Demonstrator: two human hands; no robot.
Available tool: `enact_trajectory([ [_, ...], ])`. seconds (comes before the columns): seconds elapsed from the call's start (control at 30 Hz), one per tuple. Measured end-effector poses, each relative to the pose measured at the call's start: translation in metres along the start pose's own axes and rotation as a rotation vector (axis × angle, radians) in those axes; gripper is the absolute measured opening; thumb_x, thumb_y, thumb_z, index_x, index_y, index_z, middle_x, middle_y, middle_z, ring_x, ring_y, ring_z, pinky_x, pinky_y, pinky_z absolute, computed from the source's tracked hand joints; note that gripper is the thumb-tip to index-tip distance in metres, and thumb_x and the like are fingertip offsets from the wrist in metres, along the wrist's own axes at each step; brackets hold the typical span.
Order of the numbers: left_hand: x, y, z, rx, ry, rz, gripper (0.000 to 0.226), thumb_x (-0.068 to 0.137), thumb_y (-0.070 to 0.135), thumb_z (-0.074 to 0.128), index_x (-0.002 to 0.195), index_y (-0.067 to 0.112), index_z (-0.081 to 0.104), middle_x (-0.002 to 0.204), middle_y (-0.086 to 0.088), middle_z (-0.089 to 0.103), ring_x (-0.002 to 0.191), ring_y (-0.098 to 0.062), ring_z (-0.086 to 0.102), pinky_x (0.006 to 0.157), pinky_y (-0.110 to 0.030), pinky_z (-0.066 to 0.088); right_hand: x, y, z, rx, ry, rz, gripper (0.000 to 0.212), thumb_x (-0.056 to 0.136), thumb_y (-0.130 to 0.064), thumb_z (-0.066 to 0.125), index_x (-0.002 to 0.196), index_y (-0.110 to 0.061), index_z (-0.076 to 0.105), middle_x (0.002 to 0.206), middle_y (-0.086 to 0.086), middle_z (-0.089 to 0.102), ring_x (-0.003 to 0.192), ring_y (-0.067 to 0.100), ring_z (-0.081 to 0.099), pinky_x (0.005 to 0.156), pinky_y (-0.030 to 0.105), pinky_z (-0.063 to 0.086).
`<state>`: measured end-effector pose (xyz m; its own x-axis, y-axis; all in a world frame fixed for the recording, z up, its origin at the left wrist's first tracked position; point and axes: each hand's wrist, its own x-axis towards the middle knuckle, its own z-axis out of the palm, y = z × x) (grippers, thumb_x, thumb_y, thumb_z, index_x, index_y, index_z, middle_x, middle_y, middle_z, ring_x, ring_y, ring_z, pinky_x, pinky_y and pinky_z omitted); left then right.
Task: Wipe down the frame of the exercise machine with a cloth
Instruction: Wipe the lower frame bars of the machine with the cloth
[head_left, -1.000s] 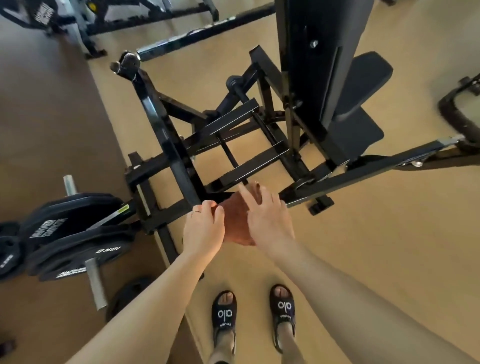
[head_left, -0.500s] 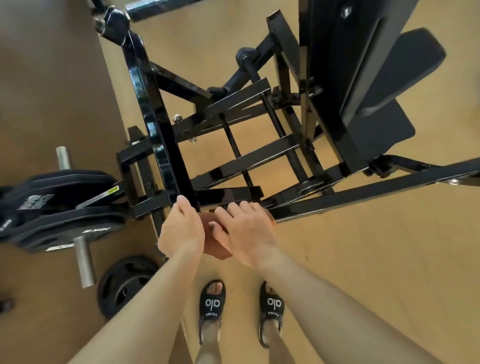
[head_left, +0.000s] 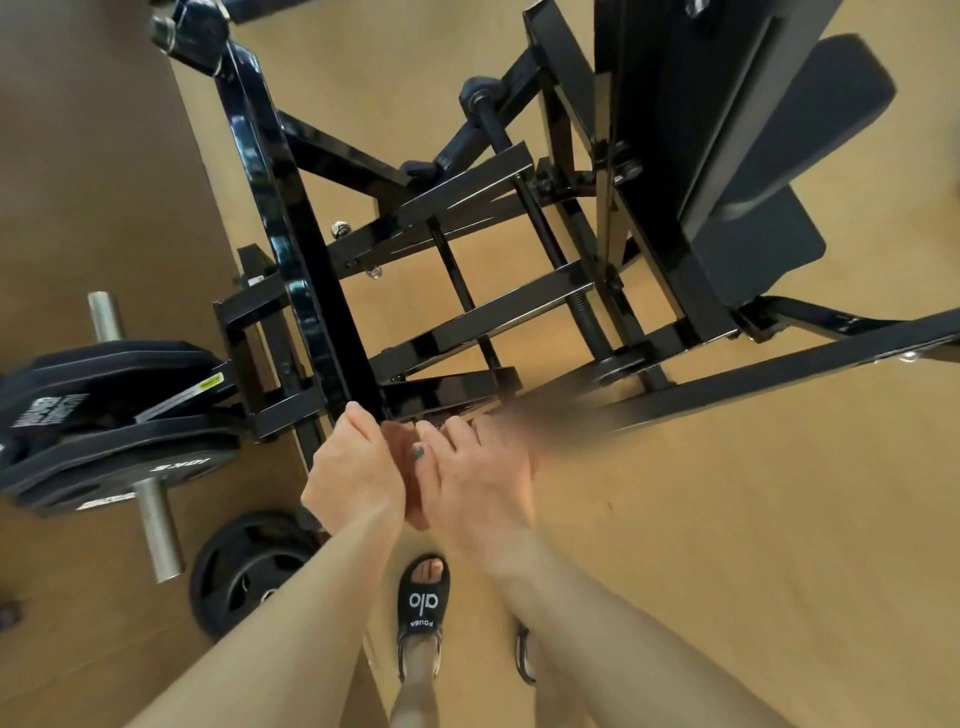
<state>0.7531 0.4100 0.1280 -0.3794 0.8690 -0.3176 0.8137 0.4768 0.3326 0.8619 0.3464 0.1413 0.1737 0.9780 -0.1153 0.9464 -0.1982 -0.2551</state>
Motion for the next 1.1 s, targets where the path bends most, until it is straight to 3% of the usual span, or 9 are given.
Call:
enact_trajectory([
  [0.1,0.003,-0.001,-0.001,-0.025,0.010,-0.009,0.053,0.110,0.049,0.015,0.071,0.028,0.044,0.068,0.003,0.055,0.070,-0.024,0.063,0.069,-0.036,0.052,0.006,0.000,0.003,0.010,0.027,-0.069,0.054,0.109,-0.045,0.019,0.108,-0.026,0.070,0.100,-0.003,0.071,0.094,0.022,0.062,0.097,0.041,0.043],
  [0.2,-0.001,-0.002,0.000,-0.009,0.007,0.043,0.053,0.111,0.049,0.017,0.074,0.028,0.049,0.066,0.005,0.055,0.066,-0.019,0.062,0.067,-0.034,0.053,0.016,0.049,-0.008,-0.035,-0.005,-0.238,0.045,0.108,-0.044,0.029,0.098,-0.024,0.068,0.087,-0.005,0.069,0.077,0.015,0.058,0.074,0.030,0.041],
  [0.3,-0.002,-0.006,0.002,-0.022,0.012,0.072,0.057,0.111,0.050,0.018,0.080,0.023,0.058,0.064,0.008,0.056,0.060,-0.010,0.058,0.061,-0.029,0.050,0.027,0.116,-0.027,-0.119,-0.008,-0.109,0.046,0.106,-0.045,0.027,0.085,-0.025,0.063,0.074,-0.008,0.063,0.064,0.009,0.045,0.066,0.027,0.037],
  [0.47,-0.001,-0.005,0.002,0.014,-0.008,0.079,0.056,0.110,0.051,0.016,0.085,0.025,0.058,0.065,0.011,0.052,0.062,-0.011,0.056,0.067,-0.034,0.054,0.028,0.129,-0.045,-0.127,0.056,0.306,0.055,0.108,-0.041,0.023,0.080,-0.023,0.066,0.074,-0.008,0.063,0.074,0.015,0.058,0.093,0.038,0.046],
  [0.67,0.000,-0.002,-0.001,0.035,-0.002,0.088,0.045,0.112,0.047,0.019,0.076,0.029,0.040,0.065,0.006,0.048,0.066,-0.022,0.061,0.070,-0.043,0.060,0.014,-0.011,0.002,0.000,0.073,0.061,0.055,0.108,-0.040,0.022,0.087,-0.026,0.071,0.087,-0.007,0.071,0.084,0.017,0.063,0.093,0.035,0.045],
  [0.8,0.001,-0.004,-0.003,0.028,-0.038,0.083,0.051,0.110,0.050,0.014,0.085,0.025,0.051,0.076,0.000,0.059,0.073,-0.024,0.062,0.078,-0.045,0.059,0.019,0.033,-0.003,-0.007,0.046,-0.212,0.047,0.107,-0.040,0.029,0.083,-0.027,0.068,0.079,-0.010,0.068,0.072,0.010,0.059,0.072,0.024,0.037],
  [0.9,-0.001,-0.002,-0.005,0.013,-0.051,0.112,0.056,0.110,0.051,0.013,0.089,0.023,0.057,0.070,0.007,0.054,0.073,-0.021,0.063,0.077,-0.040,0.056,0.030,0.113,-0.018,-0.142,0.004,-0.143,0.045,0.104,-0.044,0.026,0.074,-0.030,0.057,0.068,-0.014,0.060,0.060,0.006,0.053,0.060,0.023,0.035],
  [1.0,0.001,-0.004,-0.003,0.019,-0.052,0.121,0.058,0.110,0.050,0.015,0.093,0.020,0.061,0.071,0.007,0.054,0.075,-0.019,0.061,0.079,-0.041,0.055,0.034,0.160,-0.033,-0.187,-0.016,0.080,0.050,0.104,-0.047,0.021,0.074,-0.029,0.056,0.067,-0.013,0.060,0.062,0.008,0.053,0.068,0.027,0.045],
  [1.1,0.000,0.001,-0.006,0.036,-0.073,0.112,0.062,0.111,0.048,0.014,0.104,0.014,0.065,0.087,-0.007,0.066,0.085,-0.026,0.066,0.087,-0.048,0.056,0.022,0.133,-0.028,-0.205,0.089,0.193,0.055,0.108,-0.049,0.018,0.092,-0.028,0.067,0.085,-0.010,0.068,0.081,0.014,0.060,0.095,0.035,0.043],
])
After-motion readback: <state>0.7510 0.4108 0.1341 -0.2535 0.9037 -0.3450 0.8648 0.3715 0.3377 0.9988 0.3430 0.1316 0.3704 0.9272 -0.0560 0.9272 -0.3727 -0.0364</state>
